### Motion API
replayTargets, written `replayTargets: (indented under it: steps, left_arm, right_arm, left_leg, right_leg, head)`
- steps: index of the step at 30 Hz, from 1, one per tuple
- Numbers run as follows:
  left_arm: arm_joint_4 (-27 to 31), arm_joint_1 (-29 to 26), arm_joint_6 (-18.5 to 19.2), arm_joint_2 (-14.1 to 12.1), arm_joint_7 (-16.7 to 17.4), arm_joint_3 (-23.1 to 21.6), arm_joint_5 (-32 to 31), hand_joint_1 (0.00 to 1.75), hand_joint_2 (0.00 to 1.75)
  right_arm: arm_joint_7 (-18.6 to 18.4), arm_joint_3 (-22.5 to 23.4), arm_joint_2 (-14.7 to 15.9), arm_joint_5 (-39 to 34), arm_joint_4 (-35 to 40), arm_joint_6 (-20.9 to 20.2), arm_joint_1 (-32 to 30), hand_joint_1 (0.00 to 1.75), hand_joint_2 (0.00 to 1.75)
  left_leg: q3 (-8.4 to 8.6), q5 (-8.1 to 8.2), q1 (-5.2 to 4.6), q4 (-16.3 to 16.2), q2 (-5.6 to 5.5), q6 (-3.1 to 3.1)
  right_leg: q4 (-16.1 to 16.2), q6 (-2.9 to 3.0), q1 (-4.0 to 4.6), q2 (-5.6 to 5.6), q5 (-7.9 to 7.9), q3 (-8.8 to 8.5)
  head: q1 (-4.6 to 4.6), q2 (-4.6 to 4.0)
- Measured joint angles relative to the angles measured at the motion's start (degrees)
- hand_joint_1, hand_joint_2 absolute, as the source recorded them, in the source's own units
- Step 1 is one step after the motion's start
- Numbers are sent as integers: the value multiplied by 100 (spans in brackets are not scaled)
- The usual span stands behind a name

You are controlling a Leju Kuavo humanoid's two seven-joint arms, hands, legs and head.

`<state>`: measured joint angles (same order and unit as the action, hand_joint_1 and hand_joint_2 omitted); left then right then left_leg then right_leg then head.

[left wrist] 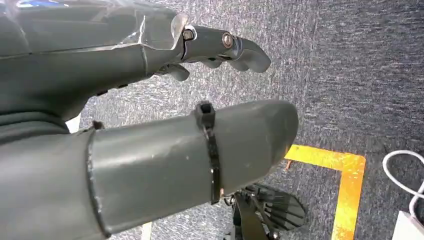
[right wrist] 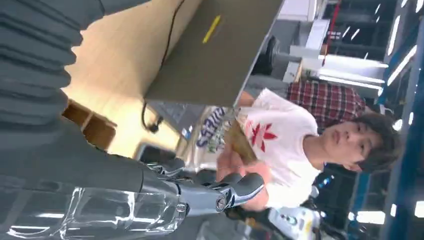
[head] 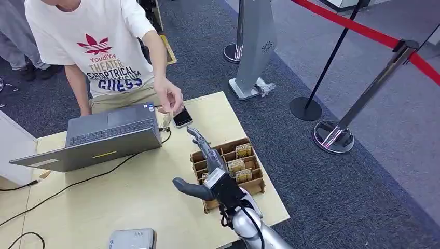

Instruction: Pass the card to the sensor for recognition and then transmit it.

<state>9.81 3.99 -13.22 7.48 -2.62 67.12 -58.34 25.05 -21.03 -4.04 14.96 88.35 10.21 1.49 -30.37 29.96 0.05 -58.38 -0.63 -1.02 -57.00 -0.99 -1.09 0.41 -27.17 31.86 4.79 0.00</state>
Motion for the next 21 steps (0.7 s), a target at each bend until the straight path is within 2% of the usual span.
replayTargets:
  steps: [5,9,15,18,21]
  left_arm:
    - [0,1,0,0,-9,0,-39,0,0]
    - [0,1,0,0,-11,0,-50,0,0]
    - [0,18,0,-2,-7,-2,-135,0,0]
    - [0,21,-7,-2,-7,-2,-149,0,0]
    - [0,21,-15,-2,-7,-2,-151,0,0]
  right_arm:
    - [135,-2,0,966,74,619,190,0,175]
    - [164,-4,0,1171,105,789,301,0,175]
    - [271,-171,42,2356,41,1991,770,0,175]
    - [271,-293,74,2654,-65,2394,1028,0,175]
    - [242,-415,98,2779,-217,2577,1327,0,175]
  left_leg:
    - [1,0,0,0,0,0]
    - [0,0,0,0,0,0]
    - [1,0,0,0,2,0]
    - [2,-1,0,0,4,0]
    - [4,-3,0,0,4,-2]
  right_leg:
    - [0,0,0,0,0,0]
    - [0,0,0,0,0,0]
    - [-1,0,0,4,1,0]
    - [-1,0,0,5,1,0]
    - [-1,1,0,4,2,-1]
  head:
    - [0,0]
    - [0,0]
    - [2,0]
    - [2,0]
    - [0,0]
